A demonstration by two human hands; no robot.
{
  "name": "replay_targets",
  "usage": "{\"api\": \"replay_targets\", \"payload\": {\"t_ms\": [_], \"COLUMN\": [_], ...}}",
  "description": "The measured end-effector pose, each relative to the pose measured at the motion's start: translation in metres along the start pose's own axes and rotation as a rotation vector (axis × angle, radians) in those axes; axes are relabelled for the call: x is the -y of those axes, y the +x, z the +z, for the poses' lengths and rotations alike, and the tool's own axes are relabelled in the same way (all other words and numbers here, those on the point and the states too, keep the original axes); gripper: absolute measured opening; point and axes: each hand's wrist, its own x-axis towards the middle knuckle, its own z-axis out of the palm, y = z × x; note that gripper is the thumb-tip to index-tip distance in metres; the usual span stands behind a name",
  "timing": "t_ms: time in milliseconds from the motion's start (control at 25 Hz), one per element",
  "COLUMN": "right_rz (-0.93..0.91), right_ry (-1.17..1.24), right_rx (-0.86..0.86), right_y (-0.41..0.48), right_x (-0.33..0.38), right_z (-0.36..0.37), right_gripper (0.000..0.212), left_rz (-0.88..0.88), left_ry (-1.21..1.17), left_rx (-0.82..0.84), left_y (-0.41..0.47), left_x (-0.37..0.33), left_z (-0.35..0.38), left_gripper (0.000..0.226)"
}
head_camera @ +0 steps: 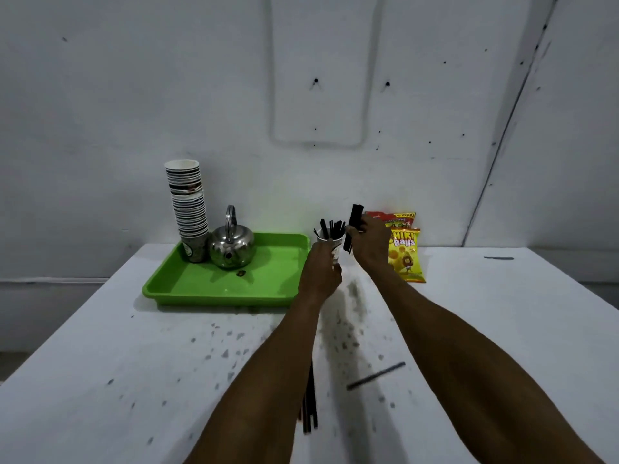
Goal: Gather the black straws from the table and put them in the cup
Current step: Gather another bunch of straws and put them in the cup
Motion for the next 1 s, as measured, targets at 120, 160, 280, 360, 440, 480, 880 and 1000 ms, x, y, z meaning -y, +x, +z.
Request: {"api": "replay_targets", "payload": {"t_ms": [120, 160, 280, 360, 440, 480, 880, 1000], "right_rz": [-0.015, -0.025, -0.008, -0.020, -0.015, -0.016, -0.041, -0.086], "right_ry": [0.010, 0.016, 0.014, 0.001, 0.036, 0.039, 0.063, 0.023], "right_rx": [-0.003, -0.005, 0.028, 0.046, 0.074, 0.082, 0.068, 0.051], "right_y": [0.041, 0.050, 0.062, 0.063, 0.063, 0.063, 0.060, 0.060], "right_x": [-0.006, -0.009, -0.018, -0.027, -0.036, -0.038, -0.028, -0.025], "right_z": [0.032, 0.041, 0.062, 0.074, 0.082, 0.084, 0.077, 0.076], "right_gripper": [0.011, 0.012, 0.014, 0.015, 0.022, 0.027, 0.055, 0.047], "left_rz": [-0.120, -0.144, -0.199, -0.185, -0.165, -0.158, -0.089, -0.107], "left_ry": [-0.025, -0.026, -0.125, -0.179, -0.188, -0.199, -0.184, -0.193], "left_rx": [-0.017, -0.014, -0.004, -0.002, 0.014, 0.020, 0.006, 0.018], "left_y": [0.044, 0.054, 0.074, 0.083, 0.088, 0.090, 0.092, 0.090], "left_x": [0.016, 0.019, 0.031, 0.040, 0.049, 0.055, 0.057, 0.054], "left_z": [0.006, 0.007, 0.012, 0.019, 0.026, 0.030, 0.029, 0.027], "left_gripper": [0.083, 0.090, 0.095, 0.099, 0.111, 0.114, 0.118, 0.115]}}
